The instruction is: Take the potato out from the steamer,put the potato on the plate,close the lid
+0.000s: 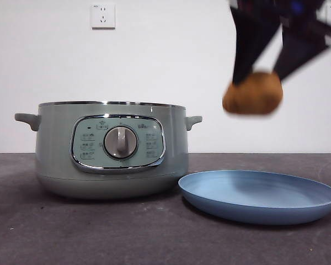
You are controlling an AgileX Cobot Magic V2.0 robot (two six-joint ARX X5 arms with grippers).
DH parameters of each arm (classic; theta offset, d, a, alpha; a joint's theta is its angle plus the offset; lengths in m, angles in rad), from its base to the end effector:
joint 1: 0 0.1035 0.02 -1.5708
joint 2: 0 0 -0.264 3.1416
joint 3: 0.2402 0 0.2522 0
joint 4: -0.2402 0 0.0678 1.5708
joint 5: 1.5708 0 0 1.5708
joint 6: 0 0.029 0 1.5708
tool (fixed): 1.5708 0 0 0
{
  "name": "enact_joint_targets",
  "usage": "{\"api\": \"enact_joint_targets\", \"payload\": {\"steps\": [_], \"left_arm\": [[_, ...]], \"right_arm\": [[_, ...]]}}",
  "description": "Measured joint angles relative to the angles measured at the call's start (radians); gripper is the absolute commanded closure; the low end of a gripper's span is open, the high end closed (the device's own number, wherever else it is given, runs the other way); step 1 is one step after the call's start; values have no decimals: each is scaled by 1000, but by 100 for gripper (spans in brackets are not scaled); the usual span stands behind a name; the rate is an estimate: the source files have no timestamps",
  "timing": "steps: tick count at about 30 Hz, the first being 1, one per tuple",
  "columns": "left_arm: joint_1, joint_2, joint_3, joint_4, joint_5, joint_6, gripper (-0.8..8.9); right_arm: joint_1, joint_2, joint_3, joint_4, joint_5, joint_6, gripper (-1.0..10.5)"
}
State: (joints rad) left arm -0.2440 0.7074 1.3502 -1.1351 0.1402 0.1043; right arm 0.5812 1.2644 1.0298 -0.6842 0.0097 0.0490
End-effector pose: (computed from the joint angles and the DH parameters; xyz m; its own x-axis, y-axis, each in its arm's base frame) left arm 0.0616 -0.0195 0.4243 0.8130 -0.3464 -0.4680 0.4045 0.9142 0.0261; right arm 0.2102 0.1377 0.2797 0.5125 0.3250 -0.7948 -0.5109 0.8594 0.0220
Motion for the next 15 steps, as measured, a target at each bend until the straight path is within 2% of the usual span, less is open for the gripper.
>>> {"api": "enact_joint_targets", "payload": {"steps": [8,15], "left_arm": [[0,2,0,0,1,0,826],[0,12,0,0,0,0,826]], "right_arm": [[-48,38,-229,292,-63,16,964],[-72,157,-285,407,-86,21,963]]}}
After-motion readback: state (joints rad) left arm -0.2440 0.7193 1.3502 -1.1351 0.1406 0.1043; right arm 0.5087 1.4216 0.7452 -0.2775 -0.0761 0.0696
